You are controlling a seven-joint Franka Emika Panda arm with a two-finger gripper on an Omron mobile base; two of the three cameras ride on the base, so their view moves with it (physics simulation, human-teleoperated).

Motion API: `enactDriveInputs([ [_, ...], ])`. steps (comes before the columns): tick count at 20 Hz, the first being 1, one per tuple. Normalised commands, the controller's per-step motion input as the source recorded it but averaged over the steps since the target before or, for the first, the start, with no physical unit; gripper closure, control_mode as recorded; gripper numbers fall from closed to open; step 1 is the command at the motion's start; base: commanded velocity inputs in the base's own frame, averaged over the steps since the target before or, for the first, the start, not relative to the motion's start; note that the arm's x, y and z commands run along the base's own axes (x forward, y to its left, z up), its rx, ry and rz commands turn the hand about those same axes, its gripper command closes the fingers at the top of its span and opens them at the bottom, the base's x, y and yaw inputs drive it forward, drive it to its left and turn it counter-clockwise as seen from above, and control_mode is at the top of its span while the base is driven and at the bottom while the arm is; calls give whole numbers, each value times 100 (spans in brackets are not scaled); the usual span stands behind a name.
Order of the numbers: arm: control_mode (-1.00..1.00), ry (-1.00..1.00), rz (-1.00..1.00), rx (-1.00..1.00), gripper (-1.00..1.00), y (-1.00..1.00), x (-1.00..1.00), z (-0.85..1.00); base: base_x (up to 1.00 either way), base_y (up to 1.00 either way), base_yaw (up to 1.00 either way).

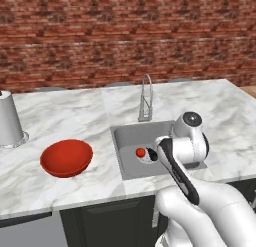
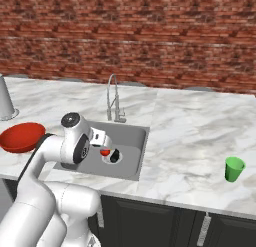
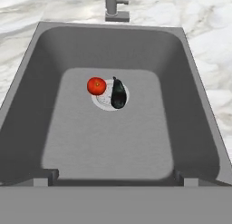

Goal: Remove the tomato and eggplant from the sink. Then move the bowl and cup from the counter to the sink for washing.

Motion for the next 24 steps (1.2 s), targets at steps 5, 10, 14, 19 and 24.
enactDriveInputs([
  [5, -100, 0, 0, 7, -100, -6, 12, -20, 0, 0, 0],
  [10, -100, -2, 0, 3, -100, -2, 6, -26, 0, 0, 0],
  [14, -100, -2, 0, 2, -100, -1, 8, -23, 0, 0, 0],
  [19, -100, -1, 0, 0, -100, 0, 10, -21, 0, 0, 0],
  [24, -100, -5, 0, 0, -100, 0, 9, -24, 0, 0, 0],
])
